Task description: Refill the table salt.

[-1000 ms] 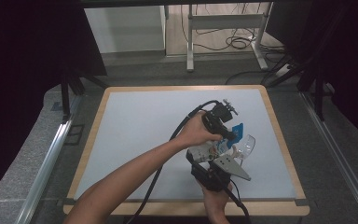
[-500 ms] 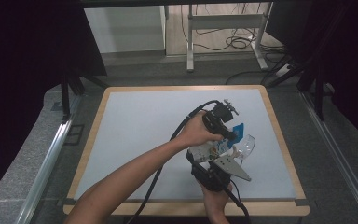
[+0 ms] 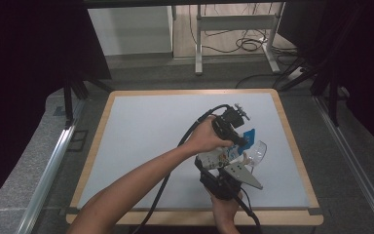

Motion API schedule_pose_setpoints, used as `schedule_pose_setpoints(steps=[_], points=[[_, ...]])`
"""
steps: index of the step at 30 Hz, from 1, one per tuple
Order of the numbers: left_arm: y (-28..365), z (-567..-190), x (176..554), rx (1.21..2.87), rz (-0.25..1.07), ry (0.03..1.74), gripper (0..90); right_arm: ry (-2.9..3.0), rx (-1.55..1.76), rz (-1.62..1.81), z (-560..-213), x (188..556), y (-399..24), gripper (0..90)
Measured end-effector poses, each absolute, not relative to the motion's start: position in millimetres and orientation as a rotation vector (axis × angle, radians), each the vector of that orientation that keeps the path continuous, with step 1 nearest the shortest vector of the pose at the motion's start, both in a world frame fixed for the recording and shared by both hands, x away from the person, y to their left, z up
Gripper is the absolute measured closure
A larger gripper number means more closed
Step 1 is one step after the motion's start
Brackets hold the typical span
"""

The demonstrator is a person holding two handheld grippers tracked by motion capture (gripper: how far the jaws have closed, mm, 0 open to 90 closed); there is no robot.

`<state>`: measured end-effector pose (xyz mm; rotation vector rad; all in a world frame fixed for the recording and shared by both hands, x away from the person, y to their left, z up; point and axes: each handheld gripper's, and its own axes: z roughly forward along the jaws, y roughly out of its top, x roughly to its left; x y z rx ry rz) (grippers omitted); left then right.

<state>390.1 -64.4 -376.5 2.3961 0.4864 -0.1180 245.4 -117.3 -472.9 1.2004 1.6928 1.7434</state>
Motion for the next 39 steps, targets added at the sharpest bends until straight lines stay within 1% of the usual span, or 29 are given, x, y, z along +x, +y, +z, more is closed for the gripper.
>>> schedule_pose_setpoints(steps=[39], points=[[-65.0,-376.0,391.5,2.409,-0.125,0.484,90.0,1.680,1.231,1.763,-472.0,246.0,-115.9,54.4]])
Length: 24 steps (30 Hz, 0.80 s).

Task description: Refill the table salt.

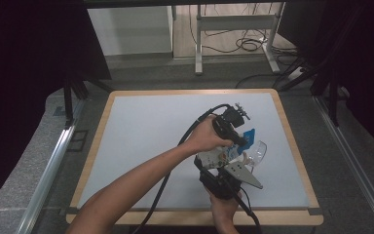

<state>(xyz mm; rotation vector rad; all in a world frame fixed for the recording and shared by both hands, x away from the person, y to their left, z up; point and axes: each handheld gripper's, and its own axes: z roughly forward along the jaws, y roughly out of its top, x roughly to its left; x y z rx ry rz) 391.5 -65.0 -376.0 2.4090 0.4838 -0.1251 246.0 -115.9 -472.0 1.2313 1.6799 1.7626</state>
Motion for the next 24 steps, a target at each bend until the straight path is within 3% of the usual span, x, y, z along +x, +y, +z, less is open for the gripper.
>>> schedule_pose_setpoints(steps=[24], points=[[-67.2,-377.0,391.4,2.427,-0.125,0.474,90.0,1.661,1.241,1.760,-473.8,245.7,-114.2,54.4]])
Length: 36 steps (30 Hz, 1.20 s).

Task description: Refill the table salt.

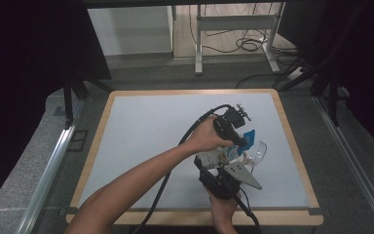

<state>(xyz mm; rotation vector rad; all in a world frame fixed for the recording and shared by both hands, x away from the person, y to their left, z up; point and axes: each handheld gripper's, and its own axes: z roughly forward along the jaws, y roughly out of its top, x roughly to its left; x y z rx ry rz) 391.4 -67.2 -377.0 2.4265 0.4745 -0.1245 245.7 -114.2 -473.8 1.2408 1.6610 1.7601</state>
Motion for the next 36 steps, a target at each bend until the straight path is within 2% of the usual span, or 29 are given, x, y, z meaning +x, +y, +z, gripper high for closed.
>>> schedule_pose_setpoints(steps=[36], points=[[-63.5,-375.9,389.9,2.439,-0.122,0.462,90.0,1.630,1.254,1.768,-474.4,243.0,-107.4,54.4]])
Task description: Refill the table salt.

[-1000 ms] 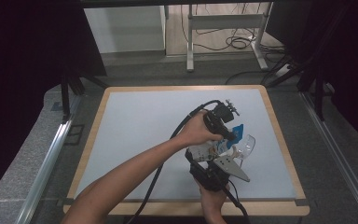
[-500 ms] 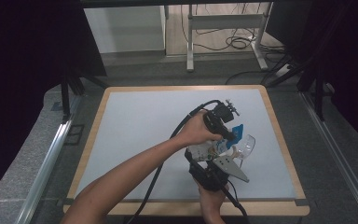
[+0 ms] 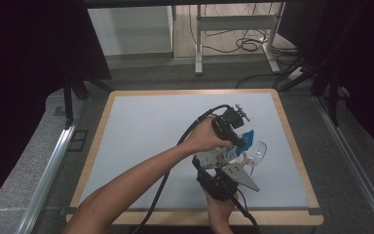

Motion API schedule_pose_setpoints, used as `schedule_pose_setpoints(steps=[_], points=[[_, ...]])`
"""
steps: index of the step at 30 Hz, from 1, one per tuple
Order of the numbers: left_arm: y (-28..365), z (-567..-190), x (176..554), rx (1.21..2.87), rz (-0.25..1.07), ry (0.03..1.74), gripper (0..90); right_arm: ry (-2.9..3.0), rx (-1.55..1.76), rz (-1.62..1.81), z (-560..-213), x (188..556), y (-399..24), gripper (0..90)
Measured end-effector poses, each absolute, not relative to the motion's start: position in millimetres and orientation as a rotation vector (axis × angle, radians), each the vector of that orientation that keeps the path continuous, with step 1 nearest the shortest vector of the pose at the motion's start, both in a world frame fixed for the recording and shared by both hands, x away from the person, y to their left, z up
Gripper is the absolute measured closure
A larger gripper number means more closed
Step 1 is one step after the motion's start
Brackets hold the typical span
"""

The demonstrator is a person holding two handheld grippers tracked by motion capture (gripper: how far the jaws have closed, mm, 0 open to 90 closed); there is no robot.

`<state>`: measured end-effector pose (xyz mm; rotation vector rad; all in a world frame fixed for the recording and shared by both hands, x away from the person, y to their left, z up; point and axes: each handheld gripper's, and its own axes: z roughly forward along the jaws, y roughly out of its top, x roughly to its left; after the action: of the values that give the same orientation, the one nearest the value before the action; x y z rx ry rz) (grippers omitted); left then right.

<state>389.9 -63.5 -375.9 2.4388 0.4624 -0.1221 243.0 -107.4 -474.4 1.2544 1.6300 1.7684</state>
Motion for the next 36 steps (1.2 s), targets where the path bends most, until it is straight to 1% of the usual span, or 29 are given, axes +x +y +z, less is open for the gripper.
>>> schedule_pose_setpoints(steps=[36], points=[[-55.1,-381.5,390.8,2.420,-0.124,0.456,90.0,1.623,1.244,1.737,-481.0,243.8,-98.5,54.6]])
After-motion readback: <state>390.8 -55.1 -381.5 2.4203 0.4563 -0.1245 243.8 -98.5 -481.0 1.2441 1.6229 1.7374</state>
